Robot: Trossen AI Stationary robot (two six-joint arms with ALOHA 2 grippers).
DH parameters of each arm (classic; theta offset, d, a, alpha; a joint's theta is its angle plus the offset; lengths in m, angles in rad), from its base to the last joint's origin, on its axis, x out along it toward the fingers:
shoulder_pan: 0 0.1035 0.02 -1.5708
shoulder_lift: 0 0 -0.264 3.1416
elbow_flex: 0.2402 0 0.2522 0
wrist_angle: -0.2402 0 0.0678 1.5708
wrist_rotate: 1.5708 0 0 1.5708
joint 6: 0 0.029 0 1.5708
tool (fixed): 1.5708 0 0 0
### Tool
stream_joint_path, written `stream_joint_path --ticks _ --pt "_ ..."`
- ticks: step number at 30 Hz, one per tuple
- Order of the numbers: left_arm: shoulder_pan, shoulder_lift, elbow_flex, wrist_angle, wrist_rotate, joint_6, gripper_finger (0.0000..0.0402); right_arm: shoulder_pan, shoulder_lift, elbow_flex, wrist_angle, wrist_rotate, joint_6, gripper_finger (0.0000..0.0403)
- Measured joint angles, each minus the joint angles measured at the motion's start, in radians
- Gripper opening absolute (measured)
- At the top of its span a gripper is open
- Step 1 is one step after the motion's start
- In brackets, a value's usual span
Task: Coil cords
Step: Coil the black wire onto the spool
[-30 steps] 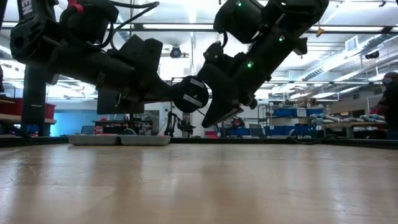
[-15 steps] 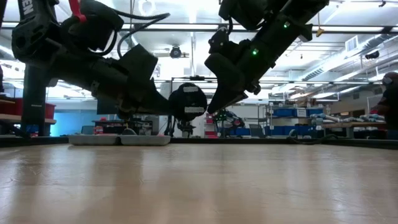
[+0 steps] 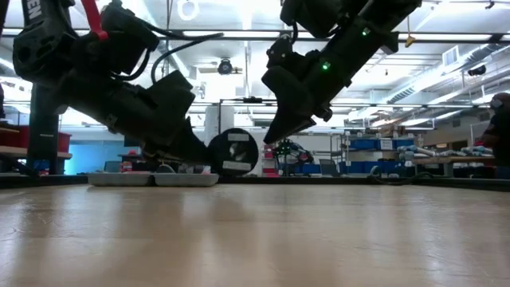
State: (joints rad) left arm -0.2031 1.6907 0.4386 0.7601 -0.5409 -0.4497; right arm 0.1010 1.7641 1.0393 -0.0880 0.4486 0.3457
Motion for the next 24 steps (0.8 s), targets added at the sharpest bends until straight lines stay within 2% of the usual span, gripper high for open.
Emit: stream_joint_path --ticks 7,17,19,21,24 --pt "0.000 0.001 0.000 -0.010 0.002 -0.007 0.0001 0.000 -0.001 0.000 0.055 -0.001 -0.006 0.0016" --pt "0.000 0.001 0.000 -0.064 0.004 -0.008 0.0001 0.001 -0.001 0.000 0.036 -0.018 -0.008 0.0018" --pt "0.000 0.001 0.000 -0.065 0.004 -0.006 0.0001 0.001 -0.001 0.000 -0.012 -0.026 -0.022 0.0018" --pt "0.000 0.001 0.000 -0.065 0.004 -0.004 0.0001 0.001 -0.010 0.000 -0.135 -0.024 -0.028 0.0016" --pt "0.000 0.001 0.000 -0.067 0.011 -0.007 0.0001 -0.012 -0.035 0.000 -0.364 0.012 0.099 0.0009"
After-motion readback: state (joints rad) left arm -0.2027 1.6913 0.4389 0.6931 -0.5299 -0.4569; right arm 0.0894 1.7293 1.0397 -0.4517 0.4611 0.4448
